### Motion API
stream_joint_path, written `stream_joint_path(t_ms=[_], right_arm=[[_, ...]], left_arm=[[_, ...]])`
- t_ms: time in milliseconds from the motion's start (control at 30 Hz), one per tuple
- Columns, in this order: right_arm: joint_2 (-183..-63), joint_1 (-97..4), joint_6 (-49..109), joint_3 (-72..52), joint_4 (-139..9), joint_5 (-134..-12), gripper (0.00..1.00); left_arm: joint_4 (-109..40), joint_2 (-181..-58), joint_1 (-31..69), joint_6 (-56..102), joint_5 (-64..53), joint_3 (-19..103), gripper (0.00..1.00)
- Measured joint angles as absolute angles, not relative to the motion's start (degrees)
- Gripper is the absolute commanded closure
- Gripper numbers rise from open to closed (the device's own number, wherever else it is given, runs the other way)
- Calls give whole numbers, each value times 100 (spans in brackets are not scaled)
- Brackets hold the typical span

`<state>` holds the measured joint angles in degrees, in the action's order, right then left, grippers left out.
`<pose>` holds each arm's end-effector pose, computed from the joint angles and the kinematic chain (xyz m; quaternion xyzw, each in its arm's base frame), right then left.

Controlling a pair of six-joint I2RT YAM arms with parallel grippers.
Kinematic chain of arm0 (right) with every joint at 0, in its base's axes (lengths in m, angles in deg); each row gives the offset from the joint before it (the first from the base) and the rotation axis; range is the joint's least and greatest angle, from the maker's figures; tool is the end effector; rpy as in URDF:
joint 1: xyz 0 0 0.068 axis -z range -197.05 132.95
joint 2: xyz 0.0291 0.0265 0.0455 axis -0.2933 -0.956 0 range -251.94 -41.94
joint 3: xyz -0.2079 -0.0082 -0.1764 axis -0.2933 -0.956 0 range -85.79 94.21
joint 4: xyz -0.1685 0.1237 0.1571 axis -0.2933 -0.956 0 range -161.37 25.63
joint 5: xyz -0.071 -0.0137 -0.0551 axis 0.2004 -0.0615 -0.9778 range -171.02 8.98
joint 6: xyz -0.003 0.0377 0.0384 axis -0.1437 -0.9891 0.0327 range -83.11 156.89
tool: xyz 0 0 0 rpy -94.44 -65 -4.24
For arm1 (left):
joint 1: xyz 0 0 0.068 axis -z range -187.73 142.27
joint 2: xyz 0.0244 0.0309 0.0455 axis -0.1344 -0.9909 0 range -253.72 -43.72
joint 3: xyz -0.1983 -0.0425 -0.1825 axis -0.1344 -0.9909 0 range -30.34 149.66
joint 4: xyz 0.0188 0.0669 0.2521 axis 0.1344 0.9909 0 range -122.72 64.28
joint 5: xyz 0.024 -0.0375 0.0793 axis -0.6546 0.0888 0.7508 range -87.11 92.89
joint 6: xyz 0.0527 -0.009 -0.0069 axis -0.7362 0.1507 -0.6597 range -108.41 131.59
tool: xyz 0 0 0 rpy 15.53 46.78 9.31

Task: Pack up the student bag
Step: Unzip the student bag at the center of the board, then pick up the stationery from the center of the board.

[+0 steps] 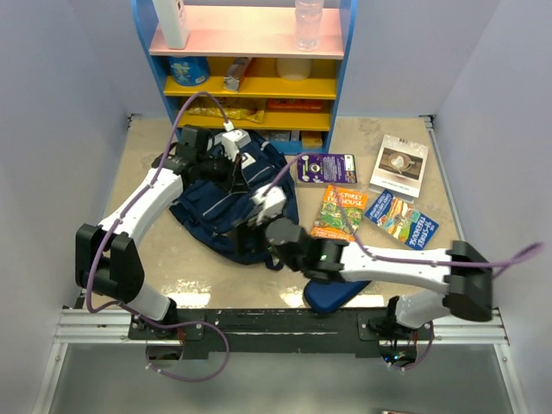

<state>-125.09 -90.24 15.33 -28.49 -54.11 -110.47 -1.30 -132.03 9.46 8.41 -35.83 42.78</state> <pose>0.1141 0.3169 0.2945 -0.1970 0.7604 0.2931 0.5450 0.3128 -0.1201 0.2971 0.2755 0.8412 -0.3482 0.3087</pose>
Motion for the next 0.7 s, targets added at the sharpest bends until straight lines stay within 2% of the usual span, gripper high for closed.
stream_joint_path(t_ms=[167,300,400,567,700], right_arm=[[-10997,-8434,-331,-3475,-7076,-11126,1],[-9425,-8432,-1920,-4425,-8578,-11145,2],[-8706,-8432,-3234,-4677,-9966,-11123,1],[-8833,-8423,-4705,-4672,-11920,-10922,1],[-9353,-8423,-5260,-4666,-12748,-10686,1]], left_arm=[[-55,-13190,927,596,-3550,4272,100],[-108,-13177,927,576,-3518,4250,100],[-189,-13179,927,576,-3470,4250,100],[-232,-13181,929,576,-3459,4250,100],[-241,-13184,929,574,-3463,4245,100]])
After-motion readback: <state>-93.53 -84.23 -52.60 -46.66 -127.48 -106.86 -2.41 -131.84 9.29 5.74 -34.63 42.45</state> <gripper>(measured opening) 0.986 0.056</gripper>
